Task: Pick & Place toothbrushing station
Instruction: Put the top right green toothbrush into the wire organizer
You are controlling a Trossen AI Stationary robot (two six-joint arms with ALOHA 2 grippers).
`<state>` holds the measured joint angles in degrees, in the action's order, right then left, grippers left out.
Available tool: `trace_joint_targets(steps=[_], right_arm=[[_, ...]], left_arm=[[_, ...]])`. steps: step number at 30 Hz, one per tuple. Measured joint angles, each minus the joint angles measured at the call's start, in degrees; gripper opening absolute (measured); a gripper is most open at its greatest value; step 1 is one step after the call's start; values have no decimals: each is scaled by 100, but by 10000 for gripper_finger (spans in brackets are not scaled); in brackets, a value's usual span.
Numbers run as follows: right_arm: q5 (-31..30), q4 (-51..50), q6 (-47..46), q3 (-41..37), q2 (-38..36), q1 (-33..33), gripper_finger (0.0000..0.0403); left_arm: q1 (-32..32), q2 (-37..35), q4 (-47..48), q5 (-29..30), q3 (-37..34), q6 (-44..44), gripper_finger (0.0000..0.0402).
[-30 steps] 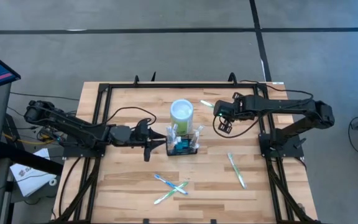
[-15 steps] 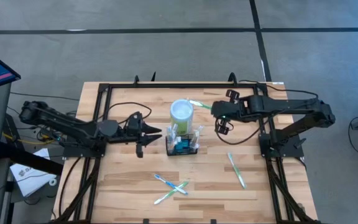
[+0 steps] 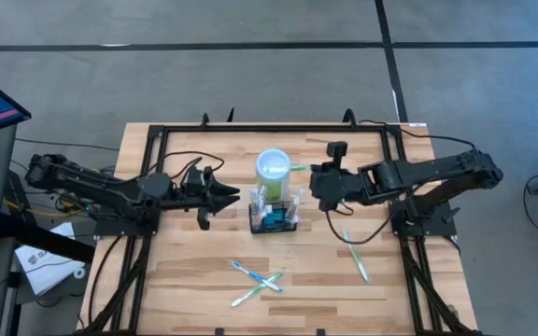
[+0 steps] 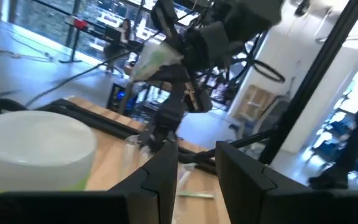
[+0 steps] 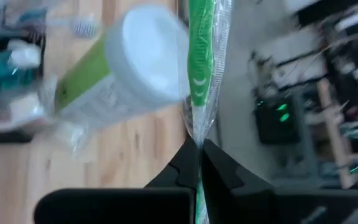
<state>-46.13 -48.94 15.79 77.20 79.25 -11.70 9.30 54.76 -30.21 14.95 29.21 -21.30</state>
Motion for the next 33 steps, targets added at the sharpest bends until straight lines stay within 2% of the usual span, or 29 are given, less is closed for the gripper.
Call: trace_joint_targets(steps=[3,7,15,23,33], right_arm=[[-426,224,437,-3,213,-166,0],[-1290,298,903,7,504,-340,0],[-1998,972,1786,0,905,-585,0],[-2171,1710,2721,-1,930,-821,0],[-2186,2618,3829,25,1246,-844,0]], left_arm=[[-186,2,-67,-291,-2,-181,104],[-403,0,-187,-664,-2,-459,104],[-903,2,-304,-1318,-2,-1058,104],[-1286,2,-467,-2088,-4,-1771,104],[-1379,64,-611,-2470,-3,-2496,104]])
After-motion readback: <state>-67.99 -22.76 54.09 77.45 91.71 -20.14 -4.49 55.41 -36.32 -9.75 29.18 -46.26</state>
